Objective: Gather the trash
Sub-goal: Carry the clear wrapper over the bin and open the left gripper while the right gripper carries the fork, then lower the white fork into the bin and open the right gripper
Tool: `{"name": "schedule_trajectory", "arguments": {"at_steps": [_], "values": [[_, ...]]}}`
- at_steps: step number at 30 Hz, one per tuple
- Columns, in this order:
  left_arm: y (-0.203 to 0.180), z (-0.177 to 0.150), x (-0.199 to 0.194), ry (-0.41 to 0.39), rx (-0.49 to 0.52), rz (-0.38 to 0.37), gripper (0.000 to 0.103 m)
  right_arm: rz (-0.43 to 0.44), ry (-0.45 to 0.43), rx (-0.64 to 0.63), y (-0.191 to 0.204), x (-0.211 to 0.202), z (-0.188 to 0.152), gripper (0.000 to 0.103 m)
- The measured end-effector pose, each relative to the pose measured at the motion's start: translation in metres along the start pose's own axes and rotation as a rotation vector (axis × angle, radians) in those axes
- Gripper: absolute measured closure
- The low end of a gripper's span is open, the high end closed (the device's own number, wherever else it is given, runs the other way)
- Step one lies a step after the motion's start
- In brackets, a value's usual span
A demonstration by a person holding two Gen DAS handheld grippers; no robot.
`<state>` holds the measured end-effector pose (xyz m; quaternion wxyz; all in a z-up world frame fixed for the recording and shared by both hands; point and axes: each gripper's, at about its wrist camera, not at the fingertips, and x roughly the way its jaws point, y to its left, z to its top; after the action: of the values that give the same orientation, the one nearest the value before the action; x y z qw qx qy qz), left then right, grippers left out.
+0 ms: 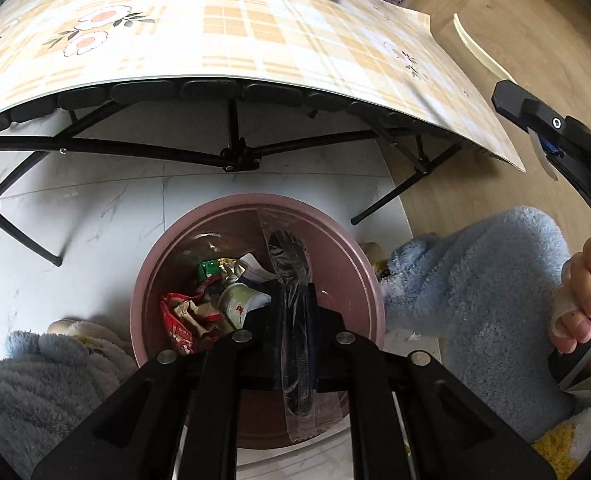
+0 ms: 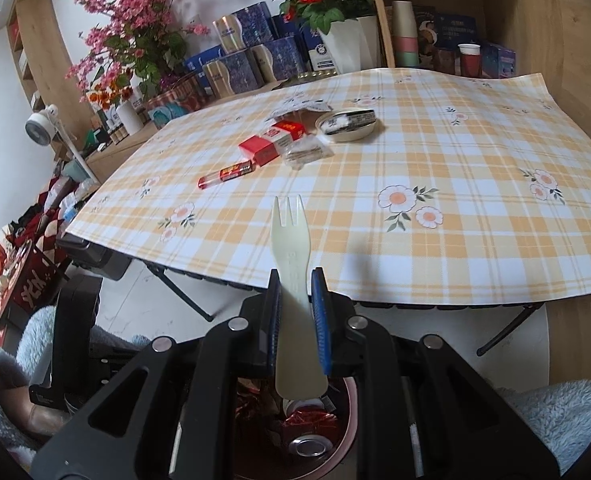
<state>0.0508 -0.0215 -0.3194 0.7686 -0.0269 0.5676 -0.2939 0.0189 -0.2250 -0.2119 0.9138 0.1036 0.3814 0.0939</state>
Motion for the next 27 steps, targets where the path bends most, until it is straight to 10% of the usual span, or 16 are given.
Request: {"name": "schedule_trajectory", "arguments": {"at_steps": [6, 16, 27], "values": [[0.001, 0.002, -0.021, -0.089, -0.015, 0.037, 0.059, 0.004, 0.013, -0.028, 0.008, 0.003, -0.002, 0.084], [-0.010, 0.009, -0.133, -0.512, 0.049, 0.239, 0.012, 0.024, 0.079, -0.081, 0.025, 0.016, -0.017, 0.084], [0.008, -0.004, -0.177, -0.666, 0.110, 0.437, 0.006, 0.025, 0.200, -0.163, 0.046, 0.054, -0.044, 0.084]]}}
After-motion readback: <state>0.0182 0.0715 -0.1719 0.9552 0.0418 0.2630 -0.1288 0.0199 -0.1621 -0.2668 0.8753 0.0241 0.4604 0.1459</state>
